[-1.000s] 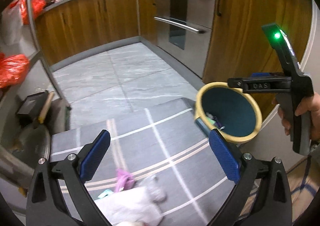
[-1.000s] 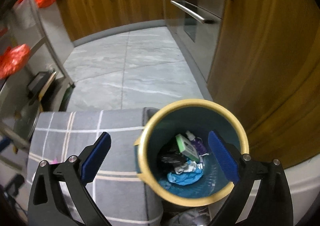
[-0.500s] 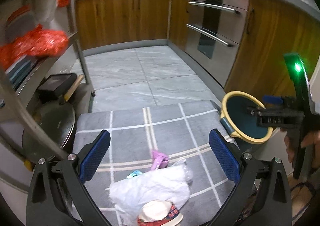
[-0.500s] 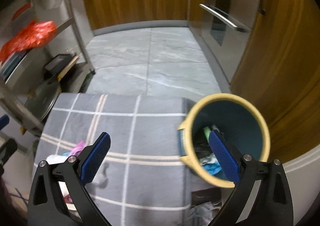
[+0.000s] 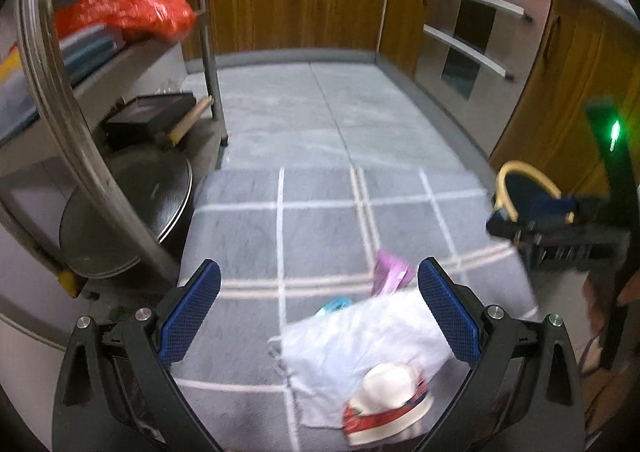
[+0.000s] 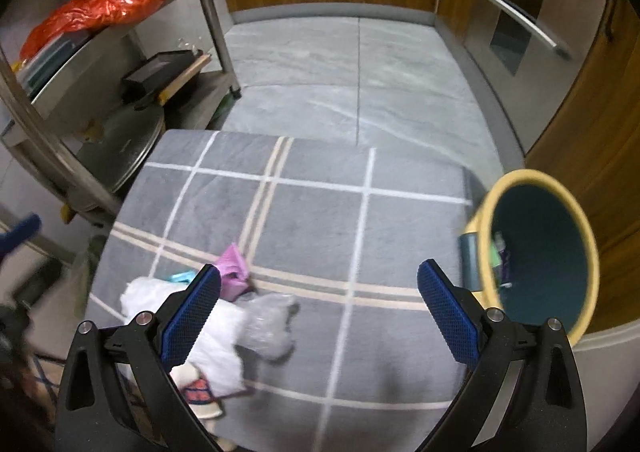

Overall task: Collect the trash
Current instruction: 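Move both open grippers back over the tissue and paper cup on the mat, then grasp the red-white paper cup with the left gripper while the right gripper grasps the white tissue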

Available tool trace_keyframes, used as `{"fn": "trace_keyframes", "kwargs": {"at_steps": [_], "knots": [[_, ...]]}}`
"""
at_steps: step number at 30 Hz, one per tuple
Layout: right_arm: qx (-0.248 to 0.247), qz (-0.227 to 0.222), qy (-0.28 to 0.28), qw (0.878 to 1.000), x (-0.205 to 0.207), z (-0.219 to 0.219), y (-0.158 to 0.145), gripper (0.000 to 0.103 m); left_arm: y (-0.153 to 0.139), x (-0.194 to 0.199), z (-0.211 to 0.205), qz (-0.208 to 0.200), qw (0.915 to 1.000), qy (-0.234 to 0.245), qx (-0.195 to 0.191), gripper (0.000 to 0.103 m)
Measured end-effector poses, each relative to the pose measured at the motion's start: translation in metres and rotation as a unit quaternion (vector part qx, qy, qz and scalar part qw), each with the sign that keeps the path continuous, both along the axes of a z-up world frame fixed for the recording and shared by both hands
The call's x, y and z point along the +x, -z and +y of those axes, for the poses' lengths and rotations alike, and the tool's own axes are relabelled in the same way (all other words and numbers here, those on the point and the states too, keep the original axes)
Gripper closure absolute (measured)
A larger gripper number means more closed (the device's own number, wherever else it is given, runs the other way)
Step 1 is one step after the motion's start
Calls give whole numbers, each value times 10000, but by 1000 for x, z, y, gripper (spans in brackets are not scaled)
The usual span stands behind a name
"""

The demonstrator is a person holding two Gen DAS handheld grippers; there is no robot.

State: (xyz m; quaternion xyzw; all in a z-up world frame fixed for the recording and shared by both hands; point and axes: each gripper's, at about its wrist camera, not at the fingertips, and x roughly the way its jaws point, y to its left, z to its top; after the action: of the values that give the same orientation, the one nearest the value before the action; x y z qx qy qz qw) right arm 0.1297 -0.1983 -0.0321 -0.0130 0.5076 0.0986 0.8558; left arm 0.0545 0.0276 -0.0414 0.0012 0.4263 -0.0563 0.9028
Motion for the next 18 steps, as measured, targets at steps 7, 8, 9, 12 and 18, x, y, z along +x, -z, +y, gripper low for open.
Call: {"fn": "trace_keyframes", "kwargs": {"at_steps": [7, 8, 9, 12, 18], "knots": [[-45, 314, -28, 9995, -7, 26, 20, 5, 30, -25, -13, 424, 9947, 934, 18, 7], [-53, 381, -40, 9993, -7, 27, 23, 5, 35, -29, -18, 480, 9927, 1111, 15, 7], [-69, 409, -33, 9991, -7, 28, 23, 5, 37, -31, -23, 535, 9915, 1183, 15, 8], [-15, 382, 91, 9992, -6, 24, 20, 5, 54, -38, -39, 849, 9865, 1397, -82, 17], [-25, 428, 267, 9987, -4, 11, 22, 6, 87, -41, -54, 1378, 9799, 1429, 187, 25]]}}
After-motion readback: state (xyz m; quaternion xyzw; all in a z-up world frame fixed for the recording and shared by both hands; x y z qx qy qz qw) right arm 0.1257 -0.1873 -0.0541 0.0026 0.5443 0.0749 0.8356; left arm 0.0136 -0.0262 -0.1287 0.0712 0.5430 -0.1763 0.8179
